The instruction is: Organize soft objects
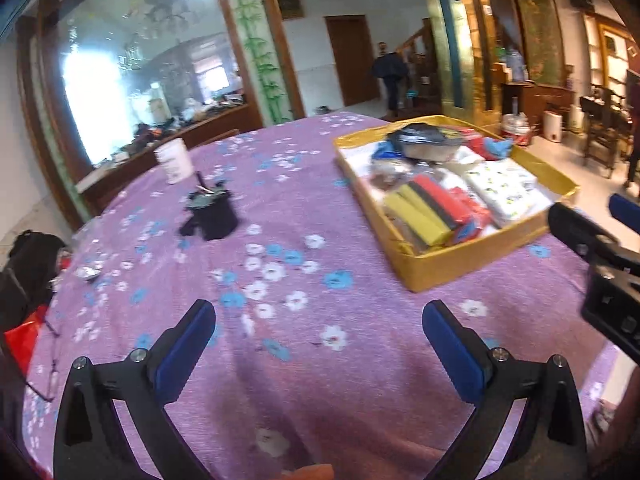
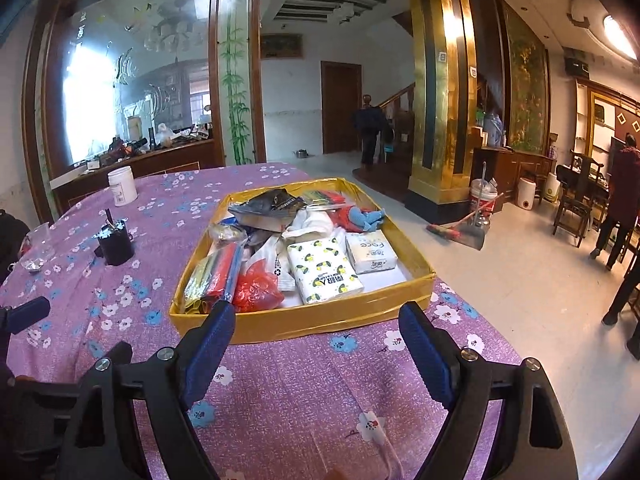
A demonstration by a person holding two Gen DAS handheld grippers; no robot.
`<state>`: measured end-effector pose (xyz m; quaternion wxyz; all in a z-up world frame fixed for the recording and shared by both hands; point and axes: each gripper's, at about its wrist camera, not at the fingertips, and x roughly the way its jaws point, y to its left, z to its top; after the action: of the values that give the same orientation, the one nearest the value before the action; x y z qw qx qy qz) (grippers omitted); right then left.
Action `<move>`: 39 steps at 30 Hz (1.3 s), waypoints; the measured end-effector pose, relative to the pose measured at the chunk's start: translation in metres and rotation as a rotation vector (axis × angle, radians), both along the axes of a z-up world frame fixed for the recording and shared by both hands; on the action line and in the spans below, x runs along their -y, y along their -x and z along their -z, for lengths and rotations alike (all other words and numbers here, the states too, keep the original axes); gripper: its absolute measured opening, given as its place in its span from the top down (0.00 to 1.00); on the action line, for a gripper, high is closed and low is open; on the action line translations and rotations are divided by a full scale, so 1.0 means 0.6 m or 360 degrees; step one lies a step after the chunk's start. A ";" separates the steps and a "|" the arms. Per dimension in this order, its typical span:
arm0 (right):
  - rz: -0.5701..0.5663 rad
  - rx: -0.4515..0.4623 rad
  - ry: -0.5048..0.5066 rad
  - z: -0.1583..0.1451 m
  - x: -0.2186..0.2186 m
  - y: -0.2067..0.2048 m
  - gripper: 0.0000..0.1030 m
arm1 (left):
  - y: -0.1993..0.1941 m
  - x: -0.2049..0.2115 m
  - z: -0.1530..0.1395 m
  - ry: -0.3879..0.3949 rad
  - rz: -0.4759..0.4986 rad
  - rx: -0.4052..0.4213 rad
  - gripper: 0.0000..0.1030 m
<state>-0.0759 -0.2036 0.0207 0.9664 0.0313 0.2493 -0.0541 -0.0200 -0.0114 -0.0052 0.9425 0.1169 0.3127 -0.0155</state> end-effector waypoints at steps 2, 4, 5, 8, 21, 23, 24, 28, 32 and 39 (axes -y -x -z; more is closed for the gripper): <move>-0.0006 -0.0014 -0.0005 0.002 -0.001 -0.003 0.15 | -0.001 -0.002 0.002 0.0009 -0.0004 -0.0013 0.00; -0.0011 -0.0022 -0.0002 0.005 -0.002 -0.004 0.15 | -0.001 -0.001 0.005 -0.0002 -0.0005 -0.0012 0.00; -0.0013 -0.0021 -0.0002 0.005 -0.003 -0.005 0.15 | -0.001 0.000 0.006 -0.0008 -0.0007 -0.0014 0.00; -0.0013 -0.0020 -0.0003 0.006 -0.003 -0.004 0.15 | -0.002 -0.002 0.008 -0.0005 -0.0008 -0.0028 0.00; -0.0017 -0.0043 -0.0007 0.011 -0.007 -0.011 0.15 | -0.008 -0.006 0.014 0.0005 -0.0028 -0.0050 0.00; -0.0016 -0.0046 -0.0011 0.011 -0.006 -0.011 0.15 | -0.008 -0.007 0.015 0.0006 -0.0029 -0.0052 0.00; -0.0015 -0.0044 -0.0010 0.011 -0.006 -0.011 0.15 | -0.008 -0.007 0.016 0.0008 -0.0029 -0.0054 0.00; -0.0017 -0.0044 -0.0012 0.013 -0.007 -0.012 0.15 | -0.008 -0.007 0.017 0.0008 -0.0026 -0.0057 0.00; -0.0014 -0.0047 -0.0020 0.014 -0.005 -0.013 0.15 | -0.008 -0.006 0.024 0.0002 -0.0017 -0.0071 0.00; 0.0003 -0.0046 -0.0039 0.017 0.001 -0.014 0.15 | -0.008 -0.002 0.024 0.0000 -0.0002 -0.0076 0.00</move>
<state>-0.0673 -0.2041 0.0104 0.9622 0.0425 0.2639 -0.0523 -0.0153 -0.0104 -0.0194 0.9348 0.1164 0.3352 -0.0178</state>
